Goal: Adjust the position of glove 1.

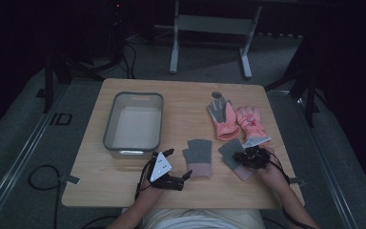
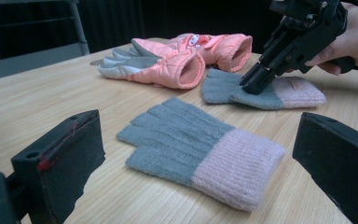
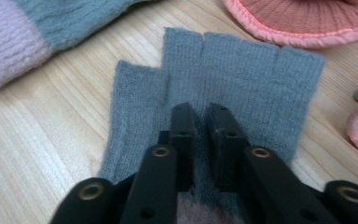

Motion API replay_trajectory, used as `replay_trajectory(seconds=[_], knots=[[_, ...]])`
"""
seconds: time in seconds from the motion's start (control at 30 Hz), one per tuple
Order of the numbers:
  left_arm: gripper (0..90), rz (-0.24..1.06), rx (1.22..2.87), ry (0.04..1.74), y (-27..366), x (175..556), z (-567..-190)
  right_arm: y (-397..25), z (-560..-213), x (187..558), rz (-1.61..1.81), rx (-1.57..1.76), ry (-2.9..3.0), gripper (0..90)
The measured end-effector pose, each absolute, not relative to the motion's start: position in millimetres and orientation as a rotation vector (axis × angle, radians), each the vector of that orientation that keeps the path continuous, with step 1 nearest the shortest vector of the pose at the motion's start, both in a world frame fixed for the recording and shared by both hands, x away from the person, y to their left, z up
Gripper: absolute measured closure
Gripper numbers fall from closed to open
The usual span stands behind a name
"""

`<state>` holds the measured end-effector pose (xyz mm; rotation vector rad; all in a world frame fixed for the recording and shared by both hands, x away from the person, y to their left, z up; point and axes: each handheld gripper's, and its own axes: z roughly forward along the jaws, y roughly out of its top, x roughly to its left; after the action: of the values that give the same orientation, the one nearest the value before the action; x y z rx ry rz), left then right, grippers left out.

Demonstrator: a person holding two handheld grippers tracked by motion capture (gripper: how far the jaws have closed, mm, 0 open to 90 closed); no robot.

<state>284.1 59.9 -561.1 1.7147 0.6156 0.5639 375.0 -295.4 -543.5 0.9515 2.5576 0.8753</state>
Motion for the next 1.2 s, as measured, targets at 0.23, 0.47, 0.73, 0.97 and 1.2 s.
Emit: replay_trajectory(seconds=[0.23, 0.47, 0.73, 0.97, 1.2], knots=[[1.3, 0.586, 1.717, 0.627, 61.0, 283.8, -561.1, -296.8, -528.1, 363.8, 0.983, 1.061, 2.466, 85.4], [1.3, 0.57, 1.705, 0.636, 62.1, 284.0, -560.5, -299.2, -460.2, 330.0, 1.133, 1.223, 2.186, 85.6], [1.3, 0.604, 1.699, 0.647, 64.0, 282.1, -558.6, -282.9, -454.9, 307.1, 1.076, 1.383, 2.007, 85.6], [1.3, 0.611, 1.705, 0.632, 62.2, 281.2, -557.8, -273.4, -496.1, 315.0, 0.977, 1.537, 2.014, 85.6], [1.3, 0.602, 1.702, 0.632, 65.4, 279.6, -556.0, -265.5, -527.3, 326.3, 0.894, 1.575, 2.033, 85.4]])
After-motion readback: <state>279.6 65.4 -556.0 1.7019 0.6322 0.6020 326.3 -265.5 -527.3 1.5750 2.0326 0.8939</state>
